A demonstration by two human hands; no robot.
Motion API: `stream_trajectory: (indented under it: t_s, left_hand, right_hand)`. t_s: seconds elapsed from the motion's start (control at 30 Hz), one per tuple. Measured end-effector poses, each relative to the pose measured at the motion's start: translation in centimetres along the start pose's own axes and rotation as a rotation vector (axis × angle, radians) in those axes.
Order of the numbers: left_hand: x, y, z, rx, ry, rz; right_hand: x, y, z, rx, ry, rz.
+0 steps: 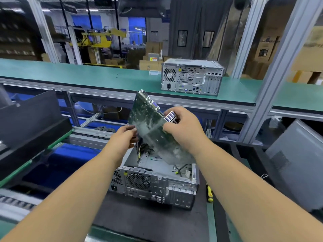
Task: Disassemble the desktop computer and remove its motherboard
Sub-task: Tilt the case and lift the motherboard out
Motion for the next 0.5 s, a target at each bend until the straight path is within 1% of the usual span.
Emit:
stream_trajectory:
  t_s: [0.07,0.2,0.33,0.5]
  left_hand:
    - [-1.1,1.1,-1.3,0.034,-0.014,-0.133]
    - [-2.8,4.1,-4.4,-0.011,-0.029,-0.299]
    - [-5.0,6.8,-7.2,-0.102,-0.065,-0.284]
    - [-9.6,10.1,-10.4,-0.237,-0.133,-0.227]
  right_hand:
    - [0.8,-1.2,-1.1,0.059,0.013,0.063]
    - [2.6,-2.6,-3.9,0.159,0.002,0.215]
    - [5.7,-2.8,-6.7,0.234,0.016,0.323]
    - [11.7,-2.7,-9.6,0.282,0.164,0.423]
Point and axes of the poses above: each hand's wrist, its own z-axis towards the middle knuckle, its own x-axis out of the back of the hand, y = z × x, the point moved 8 cm from there along z, towards the middle knuckle, and after that the axes turned 13 degrees about z, right-handed, at the moved point
